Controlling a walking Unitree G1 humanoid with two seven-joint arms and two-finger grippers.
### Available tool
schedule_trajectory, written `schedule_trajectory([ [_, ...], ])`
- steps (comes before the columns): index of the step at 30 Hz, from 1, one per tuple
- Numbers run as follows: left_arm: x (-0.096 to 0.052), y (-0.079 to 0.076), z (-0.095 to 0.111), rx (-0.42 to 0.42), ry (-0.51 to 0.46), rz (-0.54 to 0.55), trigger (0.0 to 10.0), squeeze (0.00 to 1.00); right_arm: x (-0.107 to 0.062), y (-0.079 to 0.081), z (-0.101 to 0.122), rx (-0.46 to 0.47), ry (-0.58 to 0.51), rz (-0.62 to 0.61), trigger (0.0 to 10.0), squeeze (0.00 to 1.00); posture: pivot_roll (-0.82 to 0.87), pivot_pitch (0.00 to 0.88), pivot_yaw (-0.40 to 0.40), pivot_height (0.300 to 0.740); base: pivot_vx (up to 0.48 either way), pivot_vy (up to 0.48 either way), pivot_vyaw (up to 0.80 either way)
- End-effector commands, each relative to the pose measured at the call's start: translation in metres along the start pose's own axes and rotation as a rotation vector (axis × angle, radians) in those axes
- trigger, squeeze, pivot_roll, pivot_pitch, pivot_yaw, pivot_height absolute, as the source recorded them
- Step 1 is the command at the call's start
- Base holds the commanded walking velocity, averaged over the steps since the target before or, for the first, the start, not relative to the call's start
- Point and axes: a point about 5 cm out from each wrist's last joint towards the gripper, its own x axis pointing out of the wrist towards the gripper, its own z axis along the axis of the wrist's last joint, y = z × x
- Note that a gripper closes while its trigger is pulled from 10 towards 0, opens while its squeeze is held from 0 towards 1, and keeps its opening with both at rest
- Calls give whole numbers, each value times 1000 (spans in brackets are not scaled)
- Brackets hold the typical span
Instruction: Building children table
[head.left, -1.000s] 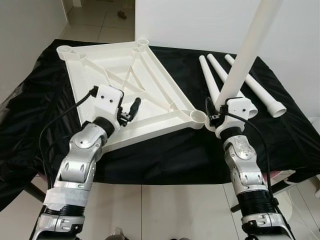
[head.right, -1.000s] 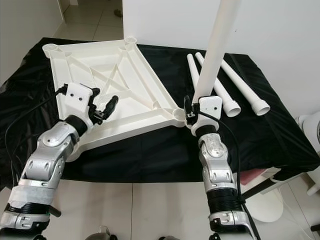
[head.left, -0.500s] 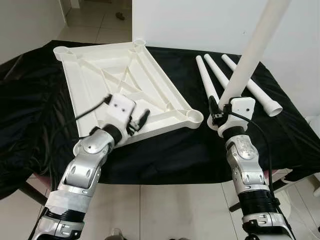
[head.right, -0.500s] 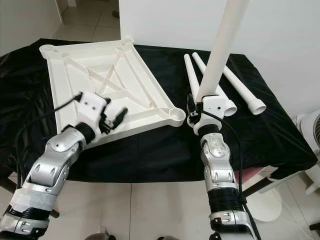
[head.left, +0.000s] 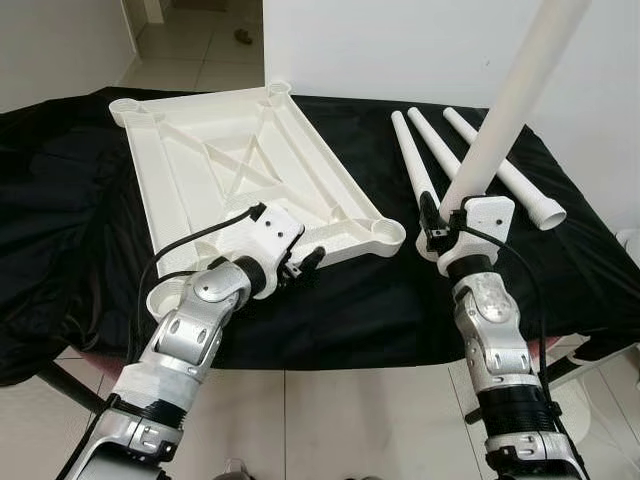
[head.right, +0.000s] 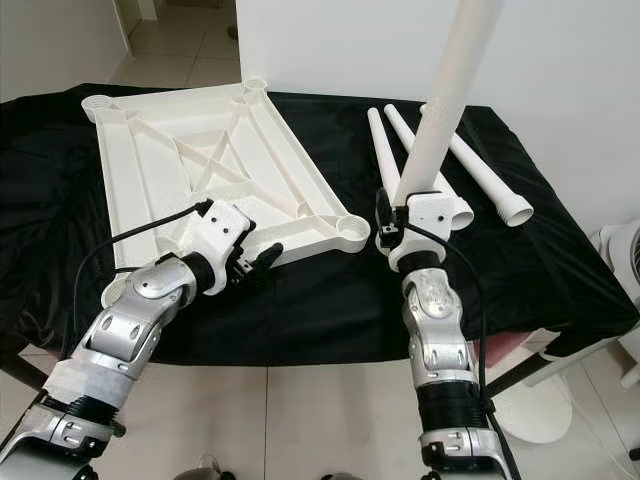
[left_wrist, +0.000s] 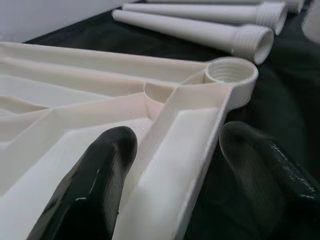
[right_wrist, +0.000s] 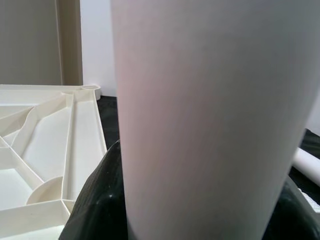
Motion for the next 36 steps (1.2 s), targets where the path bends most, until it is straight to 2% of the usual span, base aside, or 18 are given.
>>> schedule_trajectory([
  [1, -6, 14, 11, -24, -85, 150, 10000, 0, -3, 0, 4, 11, -28, -1, 10000, 0, 52, 26, -18, 740, 0, 0, 0],
  [3, -8, 16, 13, -32, -105, 174, 10000, 0, -4, 2, 4, 11, -30, 3, 10000, 0, 52, 26, -18, 740, 0, 0, 0],
  [5, -17, 23, 17, -67, -169, 268, 10000, 0, -9, 7, 4, 29, -28, 20, 10000, 0, 57, 23, -25, 740, 0, 0, 0],
  [8, -20, 25, 17, -73, -188, 297, 10000, 0, -10, 9, 3, 35, -27, 25, 10000, 0, 57, 23, -25, 740, 0, 0, 0],
  [10, -30, 27, 14, -93, -219, 364, 10000, 0, -16, 15, 3, 58, -28, 41, 10000, 0, 65, 14, -28, 740, 0, 0, 0],
  [13, -36, 27, 10, -132, -229, 404, 10000, 0, -20, 19, 1, 65, -18, 47, 10000, 0, 68, 9, -27, 740, 0, 0, 0],
  [16, -39, 23, 5, -123, -215, 404, 10000, 0, -23, 22, -1, 65, -8, 55, 10000, 0, 69, 8, -22, 740, 0, 0, 0],
  [21, -41, 16, 4, -178, -220, 378, 10000, 0, -25, 23, 1, 50, -5, 80, 10000, 0, 71, 15, -20, 740, 0, 0, 0],
  [28, -42, 23, 6, -178, -227, 380, 10000, 0, -18, 24, 4, 39, -17, 82, 10000, 0, 76, 15, -27, 740, 0, 0, 0],
  [36, -43, 24, 7, -180, -232, 388, 10000, 0, -15, 29, 5, 46, -20, 101, 10000, 0, 81, 17, -40, 740, 260, 0, 0],
])
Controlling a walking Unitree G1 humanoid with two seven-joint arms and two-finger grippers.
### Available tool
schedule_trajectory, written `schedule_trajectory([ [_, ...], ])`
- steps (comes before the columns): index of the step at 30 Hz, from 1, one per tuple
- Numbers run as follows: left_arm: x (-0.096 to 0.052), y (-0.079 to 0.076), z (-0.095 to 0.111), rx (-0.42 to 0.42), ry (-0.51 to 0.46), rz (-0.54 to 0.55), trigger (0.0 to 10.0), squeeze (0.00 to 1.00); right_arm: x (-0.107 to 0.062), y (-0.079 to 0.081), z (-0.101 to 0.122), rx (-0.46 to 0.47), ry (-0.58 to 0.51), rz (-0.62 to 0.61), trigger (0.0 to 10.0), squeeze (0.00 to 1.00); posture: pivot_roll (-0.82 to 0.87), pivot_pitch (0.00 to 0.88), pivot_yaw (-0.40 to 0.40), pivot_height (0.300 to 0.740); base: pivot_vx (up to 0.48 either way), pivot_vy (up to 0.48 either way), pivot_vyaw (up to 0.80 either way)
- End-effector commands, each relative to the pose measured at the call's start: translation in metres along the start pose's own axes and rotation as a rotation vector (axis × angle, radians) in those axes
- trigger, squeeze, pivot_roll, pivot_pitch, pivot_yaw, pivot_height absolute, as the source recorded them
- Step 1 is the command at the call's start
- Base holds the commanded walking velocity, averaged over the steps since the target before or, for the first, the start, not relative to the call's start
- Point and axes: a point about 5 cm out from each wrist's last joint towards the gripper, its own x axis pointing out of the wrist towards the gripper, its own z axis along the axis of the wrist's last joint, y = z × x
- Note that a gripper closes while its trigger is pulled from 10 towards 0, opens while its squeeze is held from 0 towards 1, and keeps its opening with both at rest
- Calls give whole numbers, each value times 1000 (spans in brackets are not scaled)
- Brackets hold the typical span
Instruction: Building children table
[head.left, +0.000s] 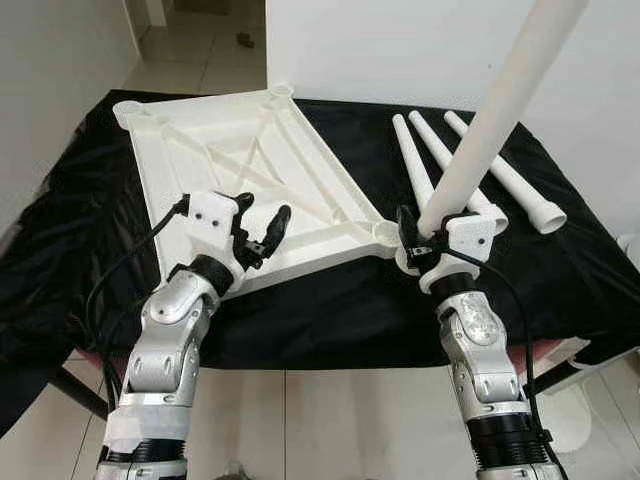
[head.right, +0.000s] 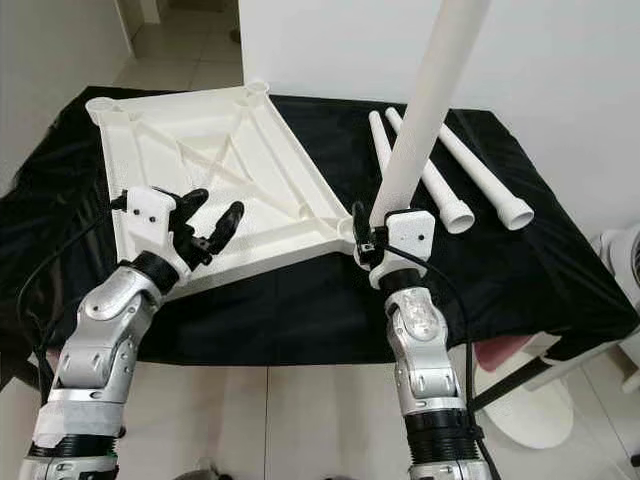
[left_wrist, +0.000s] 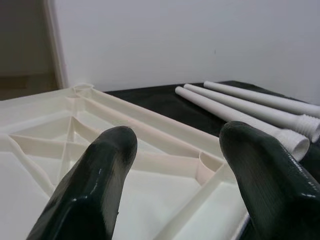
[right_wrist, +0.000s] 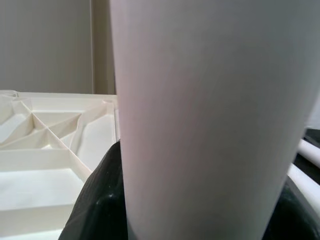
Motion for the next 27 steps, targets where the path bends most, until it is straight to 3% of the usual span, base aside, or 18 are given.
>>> schedule_trajectory([
  [1, 0, 6, -2, -4, 17, 167, 10000, 0, 3, 1, 1, 2, -1, 5, 10000, 0, 83, 18, -44, 740, 292, 0, 0],
  [17, 1, 5, 0, -8, 9, 169, 10000, 0, 4, -1, 2, -6, 2, 16, 10000, 0, 82, 20, -51, 740, 287, 0, 0],
  [27, 1, 4, 0, -30, 1, 170, 10000, 0, 5, 1, 1, -6, 3, 22, 10000, 0, 86, 20, -50, 740, 0, 0, 0],
])
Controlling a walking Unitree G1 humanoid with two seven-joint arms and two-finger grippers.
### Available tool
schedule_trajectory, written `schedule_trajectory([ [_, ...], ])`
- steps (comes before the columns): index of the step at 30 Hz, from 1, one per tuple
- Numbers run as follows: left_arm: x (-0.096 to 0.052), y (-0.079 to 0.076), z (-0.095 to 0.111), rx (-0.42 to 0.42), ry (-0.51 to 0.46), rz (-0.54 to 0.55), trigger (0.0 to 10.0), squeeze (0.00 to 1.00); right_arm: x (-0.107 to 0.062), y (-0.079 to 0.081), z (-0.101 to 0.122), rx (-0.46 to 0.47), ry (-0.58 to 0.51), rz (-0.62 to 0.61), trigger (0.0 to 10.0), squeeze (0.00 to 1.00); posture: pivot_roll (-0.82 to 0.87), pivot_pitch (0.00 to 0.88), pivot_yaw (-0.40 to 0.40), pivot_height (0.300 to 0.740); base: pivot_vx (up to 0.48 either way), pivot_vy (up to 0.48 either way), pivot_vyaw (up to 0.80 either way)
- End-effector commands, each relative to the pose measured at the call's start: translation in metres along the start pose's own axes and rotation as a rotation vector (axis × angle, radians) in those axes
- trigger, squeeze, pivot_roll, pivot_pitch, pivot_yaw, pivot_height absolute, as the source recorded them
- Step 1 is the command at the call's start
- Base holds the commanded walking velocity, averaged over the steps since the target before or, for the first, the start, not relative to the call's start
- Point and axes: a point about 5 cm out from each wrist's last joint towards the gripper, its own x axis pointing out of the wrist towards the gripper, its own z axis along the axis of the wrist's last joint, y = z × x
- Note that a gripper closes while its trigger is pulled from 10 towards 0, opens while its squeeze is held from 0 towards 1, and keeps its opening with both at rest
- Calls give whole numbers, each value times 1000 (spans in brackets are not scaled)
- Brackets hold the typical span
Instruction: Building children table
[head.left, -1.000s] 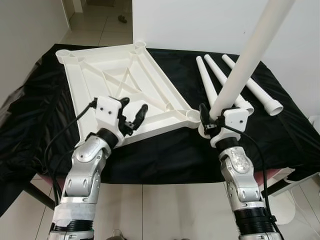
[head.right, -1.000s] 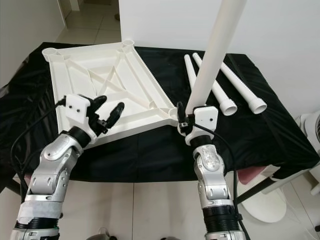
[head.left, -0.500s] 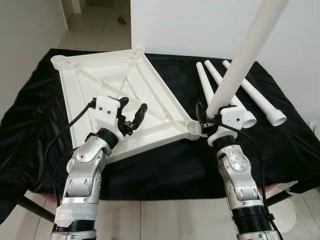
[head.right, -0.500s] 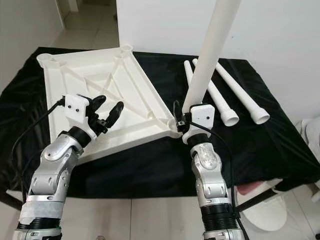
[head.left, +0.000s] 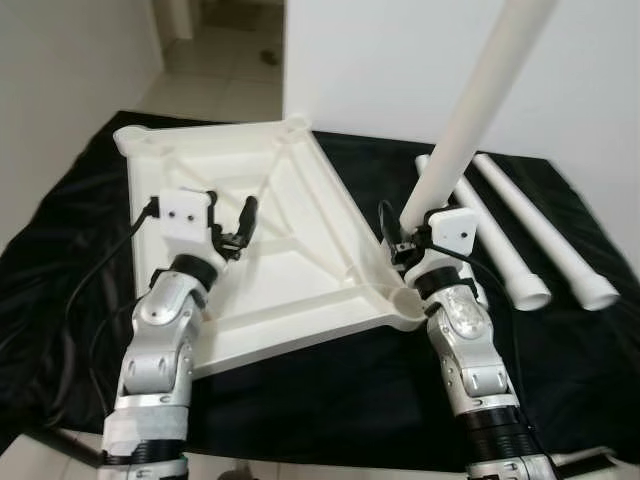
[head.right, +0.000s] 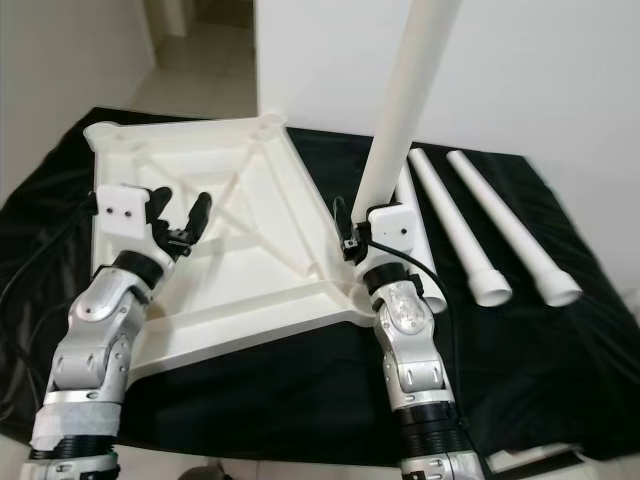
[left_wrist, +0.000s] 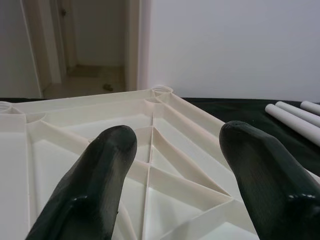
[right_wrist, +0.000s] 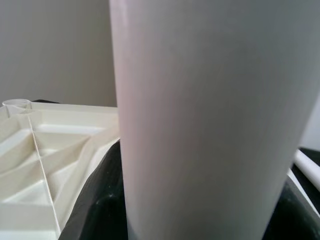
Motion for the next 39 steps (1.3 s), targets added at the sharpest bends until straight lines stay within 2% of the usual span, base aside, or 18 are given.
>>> schedule_trajectory([
  [1, 2, -9, -1, -13, 10, -34, 10000, 0, -5, -11, -4, -14, 22, -30, 10000, 0, 88, 18, -51, 740, 0, 0, 0],
  [8, 3, -12, -1, -1, 19, -55, 10000, 0, -4, -9, -5, -8, 26, -26, 10000, 0, 90, 15, -50, 740, 0, 0, 0],
  [11, 4, -17, -1, 5, 33, -98, 10000, 0, -3, -10, -6, 6, 36, -25, 10000, 0, 90, 14, -51, 740, 0, 0, 0],
  [13, 3, -26, 0, 11, 37, -190, 10000, 0, -1, -10, -7, 14, 52, -18, 10000, 0, 93, 13, -53, 740, 0, 0, 0],
  [14, 3, -26, 0, 11, 37, -190, 10000, 0, -1, -10, -7, 14, 52, -18, 10000, 0, 93, 13, -53, 740, 0, 0, 0],
  [18, -1, -44, 3, 32, 49, -397, 10000, 0, 1, -13, -11, -3, 76, -11, 10000, 0, 95, 16, -50, 740, 0, 0, 0],
  [19, -1, -44, 3, 32, 49, -397, 10000, 0, 1, -13, -11, -3, 76, -11, 10000, 0, 95, 16, -50, 740, 0, 0, 0],
  [21, -3, -49, 5, 15, 46, -466, 10000, 0, 1, -14, -12, -4, 86, -9, 10000, 0, 93, 17, -46, 740, 0, 0, 0],
  [31, -1, -49, 12, 17, 30, -498, 10000, 0, 1, -13, -15, -2, 102, 7, 10000, 0, 96, 21, -48, 740, 0, 0, 0],
  [38, 1, -56, 24, 8, 1, -556, 10000, 0, 3, -11, -14, -16, 109, 70, 10000, 0, 100, 26, -58, 740, 0, 0, 0],
  [39, 2, -59, 24, 39, 2, -584, 10000, 0, 4, -10, -13, -21, 103, 101, 10000, 0, 102, 28, -59, 740, 0, 0, 0],
])
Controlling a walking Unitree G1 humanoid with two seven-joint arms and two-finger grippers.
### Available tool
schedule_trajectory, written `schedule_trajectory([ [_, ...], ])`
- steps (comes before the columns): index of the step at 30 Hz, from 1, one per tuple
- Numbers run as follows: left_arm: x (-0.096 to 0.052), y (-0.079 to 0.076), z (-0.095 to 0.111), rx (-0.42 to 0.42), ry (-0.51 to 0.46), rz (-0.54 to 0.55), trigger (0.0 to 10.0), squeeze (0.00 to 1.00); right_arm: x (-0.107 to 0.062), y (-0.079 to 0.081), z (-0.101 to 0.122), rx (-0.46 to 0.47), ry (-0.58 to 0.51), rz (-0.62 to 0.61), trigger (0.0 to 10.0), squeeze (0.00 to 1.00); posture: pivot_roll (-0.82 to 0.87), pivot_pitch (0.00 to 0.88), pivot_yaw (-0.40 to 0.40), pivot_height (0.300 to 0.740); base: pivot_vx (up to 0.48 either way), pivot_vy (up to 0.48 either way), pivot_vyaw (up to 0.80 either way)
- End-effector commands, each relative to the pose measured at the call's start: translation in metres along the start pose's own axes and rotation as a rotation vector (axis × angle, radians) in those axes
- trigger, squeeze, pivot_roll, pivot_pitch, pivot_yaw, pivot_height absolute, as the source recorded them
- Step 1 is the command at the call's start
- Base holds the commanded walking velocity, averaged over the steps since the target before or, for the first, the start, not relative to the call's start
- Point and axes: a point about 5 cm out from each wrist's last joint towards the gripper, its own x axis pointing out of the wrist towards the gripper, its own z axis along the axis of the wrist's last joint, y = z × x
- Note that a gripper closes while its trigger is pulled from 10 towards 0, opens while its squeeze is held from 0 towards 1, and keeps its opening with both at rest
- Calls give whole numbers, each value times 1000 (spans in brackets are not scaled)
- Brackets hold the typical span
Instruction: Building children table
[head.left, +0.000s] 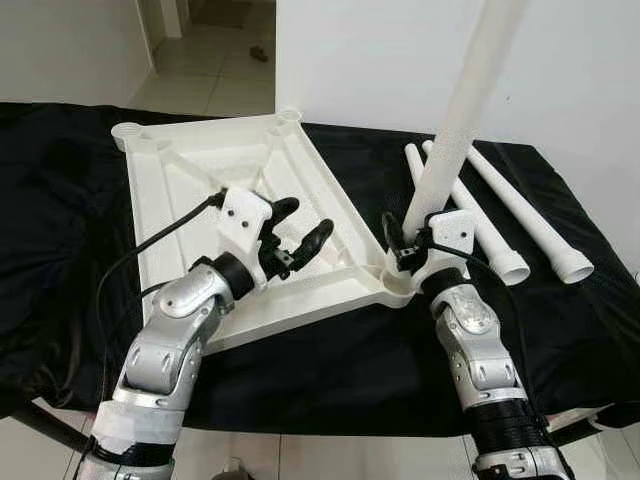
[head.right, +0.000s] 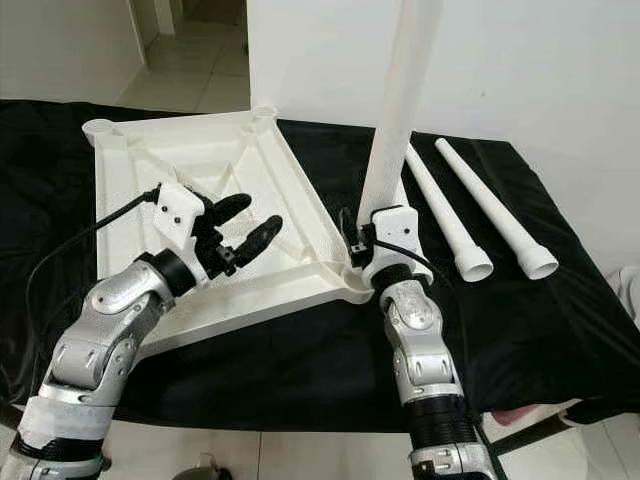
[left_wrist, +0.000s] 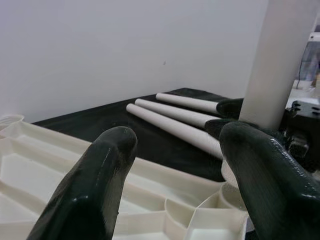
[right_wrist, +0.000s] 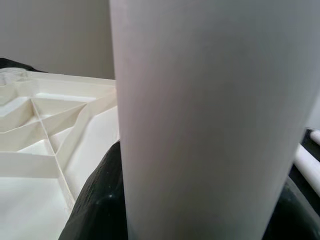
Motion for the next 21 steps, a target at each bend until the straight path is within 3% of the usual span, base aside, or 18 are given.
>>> schedule_trajectory([
  [1, 8, -6, 2, 28, 15, -75, 10000, 0, 3, 0, 3, -4, -7, 73, 10000, 0, 105, 29, -64, 740, 0, 0, 0],
  [5, 13, -7, 3, 32, 17, -107, 10000, 0, 4, 2, 5, -5, -13, 130, 10000, 0, 106, 31, -66, 740, 0, 0, 0],
  [10, 31, -16, 26, -27, -55, -254, 10000, 0, 2, 10, 1, -12, 32, 319, 10000, 0, 113, 28, -76, 740, 0, 0, 0],
  [21, 48, -21, 53, -31, -103, -428, 10000, 0, 0, 13, -2, -42, 73, 453, 10000, 0, 105, 20, -76, 740, 0, 0, 0],
])
